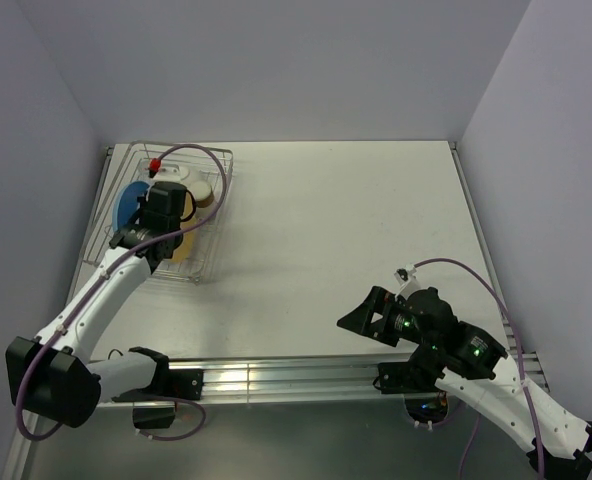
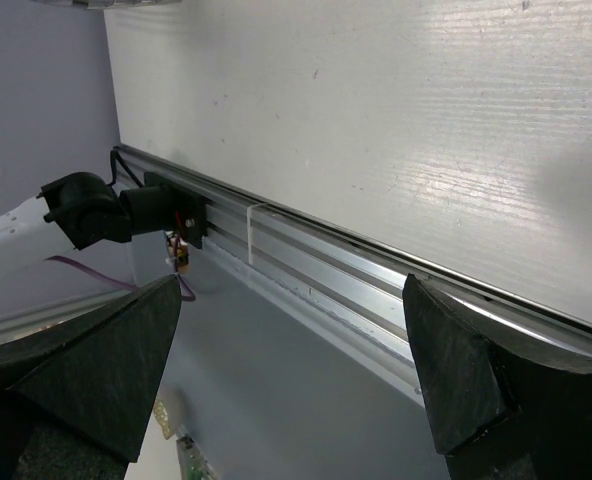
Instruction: Load the mixed dishes into the dish rack
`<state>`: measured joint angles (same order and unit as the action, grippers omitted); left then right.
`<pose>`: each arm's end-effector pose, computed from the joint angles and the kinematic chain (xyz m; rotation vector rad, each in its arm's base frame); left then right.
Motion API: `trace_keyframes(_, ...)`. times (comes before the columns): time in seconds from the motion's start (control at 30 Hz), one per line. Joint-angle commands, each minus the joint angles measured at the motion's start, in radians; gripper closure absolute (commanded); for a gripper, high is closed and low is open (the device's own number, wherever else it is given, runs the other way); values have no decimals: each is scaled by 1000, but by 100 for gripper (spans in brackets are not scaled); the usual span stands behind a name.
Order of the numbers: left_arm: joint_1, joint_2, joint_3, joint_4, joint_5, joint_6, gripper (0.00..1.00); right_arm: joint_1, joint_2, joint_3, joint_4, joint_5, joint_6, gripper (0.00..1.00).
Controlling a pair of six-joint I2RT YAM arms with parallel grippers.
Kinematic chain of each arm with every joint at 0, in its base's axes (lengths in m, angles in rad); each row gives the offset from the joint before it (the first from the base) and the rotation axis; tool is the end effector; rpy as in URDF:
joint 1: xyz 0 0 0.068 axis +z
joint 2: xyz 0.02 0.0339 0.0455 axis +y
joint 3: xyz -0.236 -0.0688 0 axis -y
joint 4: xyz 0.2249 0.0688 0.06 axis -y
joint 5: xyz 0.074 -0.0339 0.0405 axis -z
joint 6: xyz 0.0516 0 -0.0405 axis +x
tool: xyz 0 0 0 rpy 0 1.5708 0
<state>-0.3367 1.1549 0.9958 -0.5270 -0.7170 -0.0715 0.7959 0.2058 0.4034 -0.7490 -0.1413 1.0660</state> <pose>0.2411 -0.0485 0.2815 -0.0912 2.1168 0.5652 0.0678 0.0796 0.1992 0.2273 2.3726 1.1685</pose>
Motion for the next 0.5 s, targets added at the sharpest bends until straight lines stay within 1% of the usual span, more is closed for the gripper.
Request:
trace_keyframes(0.0,1,23,0,27,59,1,100,-3,-9,-6,11,8,6,1)
trace_keyframes(0.47,7,130,10,-4,157,-17,100,-3,-17,-9,7,8,9,1)
